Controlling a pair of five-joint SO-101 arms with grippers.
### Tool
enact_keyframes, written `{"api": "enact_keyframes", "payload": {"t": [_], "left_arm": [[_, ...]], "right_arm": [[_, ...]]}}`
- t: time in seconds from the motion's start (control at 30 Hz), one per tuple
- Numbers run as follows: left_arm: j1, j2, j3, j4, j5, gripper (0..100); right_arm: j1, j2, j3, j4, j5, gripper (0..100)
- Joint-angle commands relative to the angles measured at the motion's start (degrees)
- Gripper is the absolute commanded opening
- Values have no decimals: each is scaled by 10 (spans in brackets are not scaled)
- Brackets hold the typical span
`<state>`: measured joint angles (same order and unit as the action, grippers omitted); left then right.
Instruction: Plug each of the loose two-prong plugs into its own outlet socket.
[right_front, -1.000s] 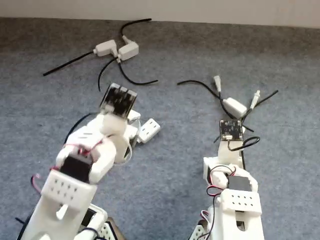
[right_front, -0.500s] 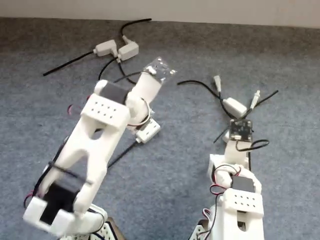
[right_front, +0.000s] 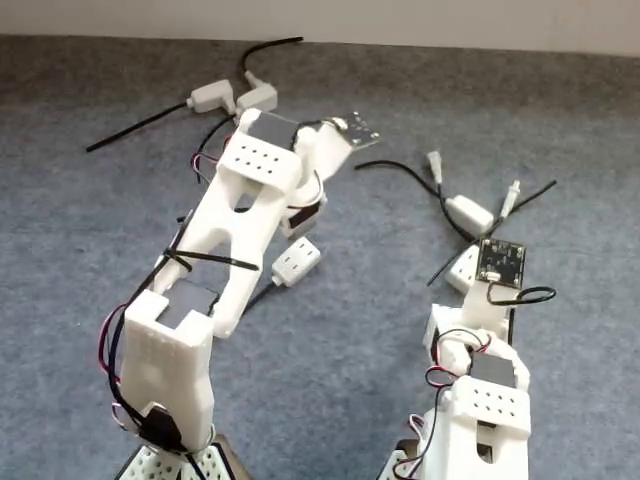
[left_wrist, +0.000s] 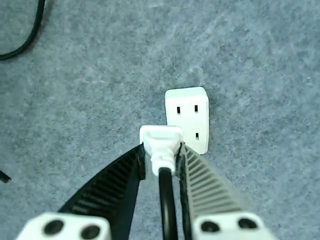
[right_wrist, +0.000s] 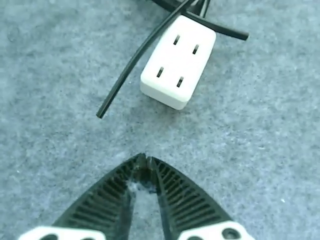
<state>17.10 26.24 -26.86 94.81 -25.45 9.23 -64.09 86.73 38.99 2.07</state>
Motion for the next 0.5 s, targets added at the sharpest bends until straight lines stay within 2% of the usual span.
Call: {"api": "enact_keyframes", "payload": {"t": [0.0, 0.33, 0.47], "left_arm": [[33, -2, -27, 3, 21, 7], [36, -14, -24, 8, 51, 5], [49, -81, 22, 4, 57, 5]], "right_arm": [[6, -7, -4, -11, -8, 9], [6, -7, -4, -11, -8, 9], [6, -7, -4, -11, -8, 9]]}}
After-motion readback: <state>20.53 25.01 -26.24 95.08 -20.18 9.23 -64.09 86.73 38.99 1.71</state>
